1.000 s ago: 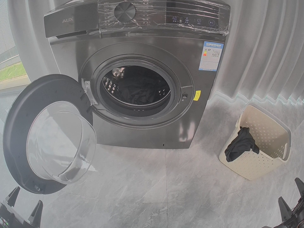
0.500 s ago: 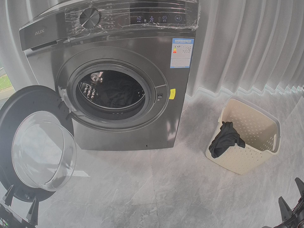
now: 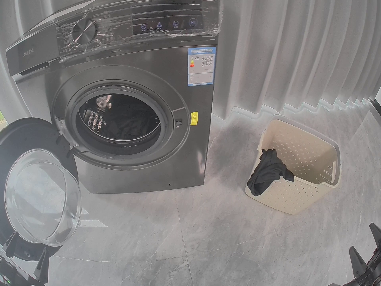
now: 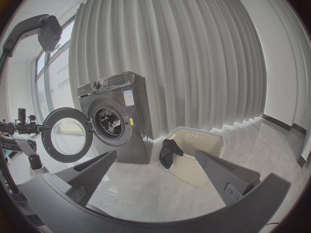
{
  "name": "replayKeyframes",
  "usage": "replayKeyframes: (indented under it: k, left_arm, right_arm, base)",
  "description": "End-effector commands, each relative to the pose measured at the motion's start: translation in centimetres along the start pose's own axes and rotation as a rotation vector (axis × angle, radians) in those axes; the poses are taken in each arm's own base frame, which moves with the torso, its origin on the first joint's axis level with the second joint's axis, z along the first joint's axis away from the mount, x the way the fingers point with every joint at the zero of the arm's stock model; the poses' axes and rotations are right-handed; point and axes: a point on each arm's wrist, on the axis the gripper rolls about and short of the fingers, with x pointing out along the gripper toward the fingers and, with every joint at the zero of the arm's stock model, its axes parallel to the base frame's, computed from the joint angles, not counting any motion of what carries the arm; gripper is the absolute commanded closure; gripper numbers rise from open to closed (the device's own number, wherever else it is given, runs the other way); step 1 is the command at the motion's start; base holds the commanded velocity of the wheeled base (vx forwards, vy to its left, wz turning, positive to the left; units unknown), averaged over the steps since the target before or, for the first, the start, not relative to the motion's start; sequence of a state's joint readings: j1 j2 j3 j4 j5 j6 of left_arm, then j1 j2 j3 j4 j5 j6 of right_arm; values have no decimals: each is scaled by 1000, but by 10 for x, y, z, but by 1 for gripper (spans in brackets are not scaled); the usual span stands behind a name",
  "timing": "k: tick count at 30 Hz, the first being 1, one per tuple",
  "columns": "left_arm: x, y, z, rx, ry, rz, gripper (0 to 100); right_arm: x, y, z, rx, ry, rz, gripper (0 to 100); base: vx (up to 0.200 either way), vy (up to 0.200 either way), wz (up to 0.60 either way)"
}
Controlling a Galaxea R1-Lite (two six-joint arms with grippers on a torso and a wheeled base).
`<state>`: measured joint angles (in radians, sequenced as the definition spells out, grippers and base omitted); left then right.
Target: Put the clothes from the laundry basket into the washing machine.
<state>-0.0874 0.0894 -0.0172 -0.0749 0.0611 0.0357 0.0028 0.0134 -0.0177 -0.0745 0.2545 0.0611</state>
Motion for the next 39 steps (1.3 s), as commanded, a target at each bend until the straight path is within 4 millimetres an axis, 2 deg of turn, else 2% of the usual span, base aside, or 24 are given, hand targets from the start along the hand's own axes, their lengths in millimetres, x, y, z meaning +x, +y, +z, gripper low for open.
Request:
replayKeyframes:
  k: [1, 8, 16, 25, 39]
  left_arm:
    - [2, 0, -5, -22, 23, 0, 0]
    - [2, 0, -5, -25, 23, 4, 0]
    - [2, 0, -5, -27, 23, 1, 0]
    - [2, 0, -5, -51, 23, 0, 0]
    - [2, 0, -5, -40, 23, 2, 0]
  right_arm:
    - [0, 0, -5, 10, 8, 1, 0]
    - [0, 0, -5, 19, 8, 0, 0]
    - [0, 0, -5, 21, 8, 0, 0]
    - [0, 0, -5, 21, 8, 1, 0]
    - [0, 0, -5, 38, 9, 11, 0]
  base:
    - [0, 0, 0]
    - [0, 0, -514]
    - [0, 0, 0]
    - [200, 0, 0]
    - [0, 0, -43]
